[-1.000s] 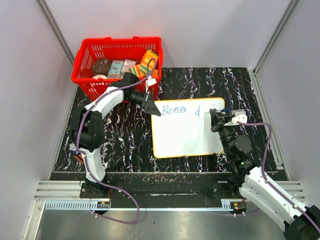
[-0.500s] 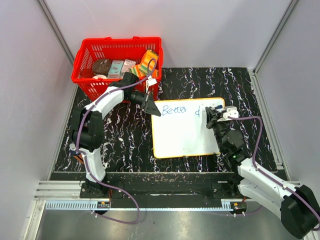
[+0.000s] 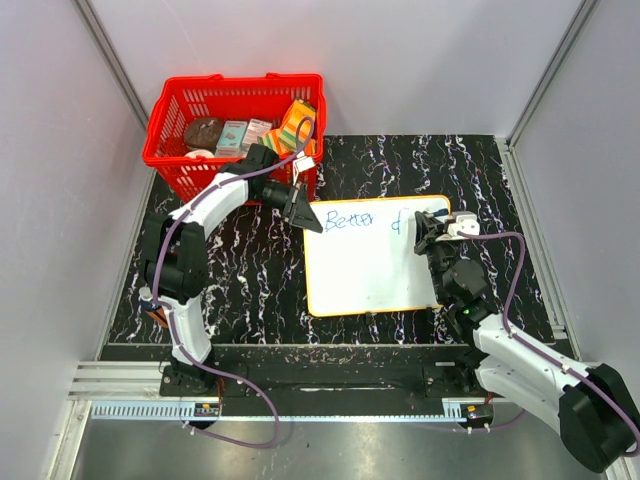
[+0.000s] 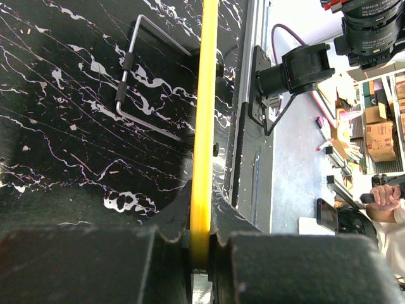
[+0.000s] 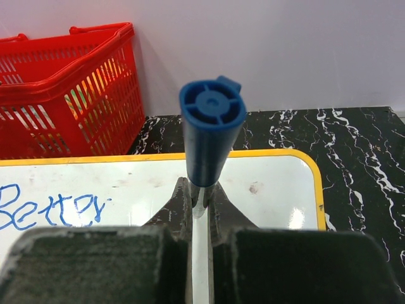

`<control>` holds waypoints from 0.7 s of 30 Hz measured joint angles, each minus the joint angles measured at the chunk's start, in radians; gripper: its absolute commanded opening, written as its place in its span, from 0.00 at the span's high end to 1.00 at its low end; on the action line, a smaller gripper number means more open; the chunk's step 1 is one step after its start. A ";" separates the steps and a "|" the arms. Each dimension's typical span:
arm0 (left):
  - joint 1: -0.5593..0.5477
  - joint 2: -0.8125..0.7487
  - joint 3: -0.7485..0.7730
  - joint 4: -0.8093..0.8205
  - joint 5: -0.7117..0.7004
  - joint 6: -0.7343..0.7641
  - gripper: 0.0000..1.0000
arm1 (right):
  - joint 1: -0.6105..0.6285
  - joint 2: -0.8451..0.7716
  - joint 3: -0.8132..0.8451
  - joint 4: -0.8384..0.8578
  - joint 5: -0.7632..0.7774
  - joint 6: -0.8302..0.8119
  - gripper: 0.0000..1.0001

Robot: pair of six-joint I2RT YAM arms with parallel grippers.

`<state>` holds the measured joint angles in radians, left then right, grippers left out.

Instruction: Write a sentence on the whiteboard

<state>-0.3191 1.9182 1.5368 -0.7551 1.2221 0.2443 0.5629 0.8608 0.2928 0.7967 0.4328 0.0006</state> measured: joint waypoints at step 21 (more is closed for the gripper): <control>-0.001 0.000 0.000 -0.004 -0.003 -0.002 1.00 | 0.000 0.038 0.000 0.012 0.011 0.000 1.00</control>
<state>-0.3202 1.9182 1.5368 -0.7593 1.2194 0.2428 0.5629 0.8986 0.2928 0.8089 0.4438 0.0010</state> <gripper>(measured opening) 0.090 0.064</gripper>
